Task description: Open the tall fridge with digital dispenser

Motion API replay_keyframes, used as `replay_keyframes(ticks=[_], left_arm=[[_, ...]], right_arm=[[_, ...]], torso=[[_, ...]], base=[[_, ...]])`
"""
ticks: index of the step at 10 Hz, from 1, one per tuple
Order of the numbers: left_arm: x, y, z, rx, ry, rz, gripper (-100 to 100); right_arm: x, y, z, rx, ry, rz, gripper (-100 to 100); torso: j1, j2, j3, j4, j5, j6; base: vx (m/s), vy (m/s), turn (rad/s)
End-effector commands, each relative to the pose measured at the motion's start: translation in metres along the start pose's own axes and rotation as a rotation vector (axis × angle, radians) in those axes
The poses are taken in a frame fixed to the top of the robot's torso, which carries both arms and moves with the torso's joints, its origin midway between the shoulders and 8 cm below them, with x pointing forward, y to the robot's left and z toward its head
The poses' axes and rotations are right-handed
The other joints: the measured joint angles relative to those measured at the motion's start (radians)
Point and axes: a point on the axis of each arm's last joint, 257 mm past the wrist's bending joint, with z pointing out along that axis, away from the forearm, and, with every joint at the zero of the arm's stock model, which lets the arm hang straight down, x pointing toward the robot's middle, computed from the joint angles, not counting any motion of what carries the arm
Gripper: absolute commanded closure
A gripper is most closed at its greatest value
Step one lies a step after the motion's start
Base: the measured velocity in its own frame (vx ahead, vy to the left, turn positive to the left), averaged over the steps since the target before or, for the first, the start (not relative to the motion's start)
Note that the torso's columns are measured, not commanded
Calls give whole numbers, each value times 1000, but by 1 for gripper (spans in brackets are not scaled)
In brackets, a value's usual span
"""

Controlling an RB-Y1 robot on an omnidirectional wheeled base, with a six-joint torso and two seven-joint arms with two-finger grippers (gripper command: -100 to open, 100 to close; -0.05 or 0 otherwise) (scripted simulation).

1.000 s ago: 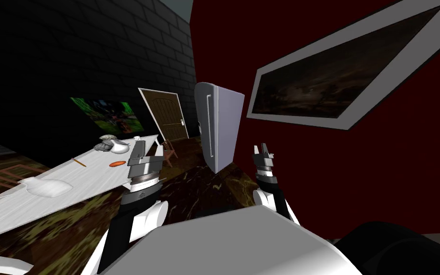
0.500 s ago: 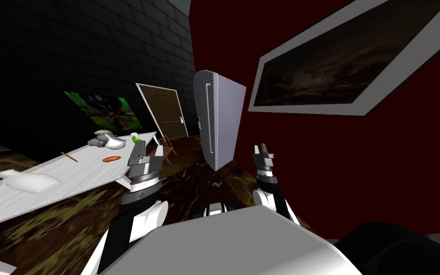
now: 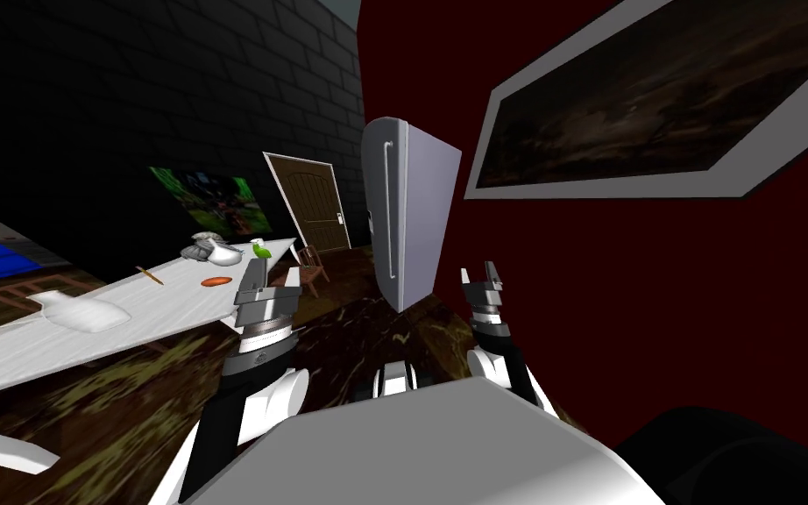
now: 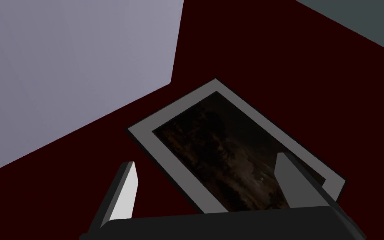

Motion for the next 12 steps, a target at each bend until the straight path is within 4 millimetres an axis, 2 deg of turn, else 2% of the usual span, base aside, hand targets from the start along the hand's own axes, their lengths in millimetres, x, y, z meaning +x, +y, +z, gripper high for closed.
replay_keyframes(ticks=[1,12], left_arm=[[0,0,0,0,0,0,0],[0,0,0,0,0,0,0]], right_arm=[[-2,-2,0,0,8,107,-100],[-21,-6,-3,-35,-55,548,-100]], torso=[[1,0,0,0,0,0],[1,1,1,1,0,0]], base=[[74,-21,238],[63,-40,193]])
